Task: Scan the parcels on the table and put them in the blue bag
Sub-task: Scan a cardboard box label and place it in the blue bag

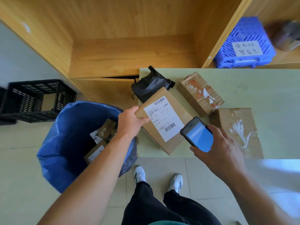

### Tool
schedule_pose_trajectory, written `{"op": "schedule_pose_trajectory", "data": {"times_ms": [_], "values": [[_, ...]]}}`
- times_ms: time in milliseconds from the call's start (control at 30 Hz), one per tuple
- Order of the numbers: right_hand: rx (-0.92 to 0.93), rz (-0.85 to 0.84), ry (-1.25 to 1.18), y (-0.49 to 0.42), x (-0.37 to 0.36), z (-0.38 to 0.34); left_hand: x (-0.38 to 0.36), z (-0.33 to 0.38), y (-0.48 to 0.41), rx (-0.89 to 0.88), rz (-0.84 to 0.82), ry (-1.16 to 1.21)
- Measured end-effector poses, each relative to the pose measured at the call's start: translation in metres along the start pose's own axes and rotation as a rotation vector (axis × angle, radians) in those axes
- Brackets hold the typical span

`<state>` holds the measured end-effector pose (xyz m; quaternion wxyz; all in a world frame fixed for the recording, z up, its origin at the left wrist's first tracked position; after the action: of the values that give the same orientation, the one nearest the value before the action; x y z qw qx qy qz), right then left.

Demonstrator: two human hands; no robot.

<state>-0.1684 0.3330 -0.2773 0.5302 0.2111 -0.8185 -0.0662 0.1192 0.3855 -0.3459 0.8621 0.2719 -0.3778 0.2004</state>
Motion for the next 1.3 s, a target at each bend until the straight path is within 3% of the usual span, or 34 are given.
{"op": "schedule_pose_trajectory", "data": {"times_ms": [200,467,567,667,967,1300], "values": [[0.158,-0.042,0.011,-0.004,-0.023,-0.077,0.068,-0.069,0.025,0.159,0.044,0.041],[0.366,-0.129,0.023,0.011,-0.076,-0.175,0.145,-0.216,0.076,0.455,0.205,0.135],[0.393,-0.166,0.027,0.018,-0.090,-0.196,0.154,-0.265,0.083,0.547,0.210,0.217],[0.405,-0.183,0.060,0.024,-0.102,-0.209,0.158,-0.283,0.093,0.619,0.162,0.145],[0.378,-0.160,0.062,0.033,-0.105,-0.207,0.158,-0.248,0.079,0.332,0.215,-0.025],[0.201,-0.007,0.032,0.032,-0.056,-0.131,0.131,-0.141,0.035,0.073,0.137,-0.092]]}}
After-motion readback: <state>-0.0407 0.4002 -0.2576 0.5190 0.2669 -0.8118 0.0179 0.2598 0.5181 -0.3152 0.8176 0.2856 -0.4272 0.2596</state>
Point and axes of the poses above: each hand's wrist, its own y-axis away from the middle knuckle, its own x-axis out of the back of the hand, z = x × y, the point moved 2 cm from there along -y, towards the middle knuckle, and after that the axes turned 8 degrees about -y, right-handed, at the moved point
